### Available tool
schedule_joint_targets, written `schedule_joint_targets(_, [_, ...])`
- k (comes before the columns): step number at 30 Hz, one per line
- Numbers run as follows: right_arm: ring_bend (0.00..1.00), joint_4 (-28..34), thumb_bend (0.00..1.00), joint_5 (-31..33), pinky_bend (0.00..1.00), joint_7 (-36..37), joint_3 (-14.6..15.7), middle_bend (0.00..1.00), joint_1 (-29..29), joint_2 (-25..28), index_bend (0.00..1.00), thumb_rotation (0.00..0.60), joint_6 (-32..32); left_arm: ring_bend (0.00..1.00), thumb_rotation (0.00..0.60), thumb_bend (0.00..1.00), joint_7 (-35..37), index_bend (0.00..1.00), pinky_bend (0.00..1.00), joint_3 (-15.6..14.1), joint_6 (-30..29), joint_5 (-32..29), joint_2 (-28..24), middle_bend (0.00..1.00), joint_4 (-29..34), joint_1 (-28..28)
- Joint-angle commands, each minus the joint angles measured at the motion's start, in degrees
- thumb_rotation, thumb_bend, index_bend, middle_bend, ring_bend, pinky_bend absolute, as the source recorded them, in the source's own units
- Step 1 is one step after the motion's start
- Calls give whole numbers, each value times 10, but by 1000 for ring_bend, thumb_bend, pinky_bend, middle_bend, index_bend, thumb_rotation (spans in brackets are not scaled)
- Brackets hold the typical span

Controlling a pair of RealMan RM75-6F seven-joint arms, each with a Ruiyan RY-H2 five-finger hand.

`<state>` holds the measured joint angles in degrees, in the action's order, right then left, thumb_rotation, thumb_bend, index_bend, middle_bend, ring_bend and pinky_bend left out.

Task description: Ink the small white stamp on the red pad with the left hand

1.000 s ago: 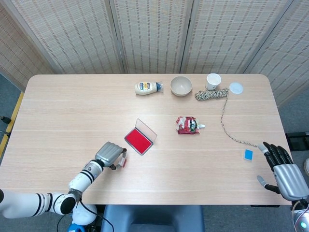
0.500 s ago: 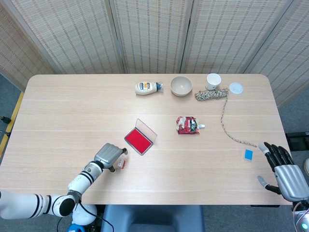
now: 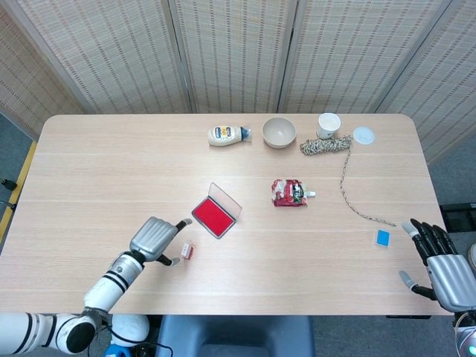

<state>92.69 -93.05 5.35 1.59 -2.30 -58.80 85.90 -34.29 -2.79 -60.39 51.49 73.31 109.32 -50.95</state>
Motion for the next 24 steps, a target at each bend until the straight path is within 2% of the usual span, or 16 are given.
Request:
schedule_joint_targets(1, [0, 0, 292, 0, 0, -1, 0, 0, 0, -1, 0, 600, -1, 770, 483, 223, 93, 46, 819, -39, -102, 163, -76, 933, 49, 92])
schedule_joint_targets(3, [0, 1, 293, 0, 0, -4, 1, 0, 0, -2, 0, 600, -3, 669, 554, 223, 149, 5, 768, -59, -146, 241, -84, 818, 29, 131])
schedule_joint_targets(5, [0, 3, 294, 1, 0, -12, 1, 0, -2, -4, 0, 600, -7, 551, 596, 223, 173, 0, 733, -80, -197, 302, -85, 700, -9, 174])
schedule_joint_targets(9, [0, 6, 294, 2, 0, -31, 2, 0, -9, -11, 0, 600, -24, 328, 600, 223, 183, 0, 654, -100, -276, 366, -64, 435, -74, 245])
schedule_joint_targets(12, [0, 8, 296, 2, 0, -41, 4, 0, -11, -14, 0, 600, -31, 193, 600, 223, 216, 0, 529, -108, -323, 404, -46, 281, -126, 285])
schedule_joint_targets(14, [0, 10, 296, 5, 0, -44, 4, 0, -11, -16, 0, 600, -33, 113, 600, 223, 244, 0, 403, -109, -353, 413, -29, 182, -170, 317])
schedule_joint_targets(18, [0, 11, 296, 8, 0, -55, 4, 0, -6, -19, 0, 600, -26, 34, 600, 223, 279, 0, 244, -105, -389, 410, 2, 62, -244, 371])
schedule_joint_targets(24, [0, 11, 296, 5, 0, -74, 8, 0, -3, -27, 0, 600, -26, 27, 600, 224, 288, 0, 171, -112, -386, 412, 11, 11, -285, 413])
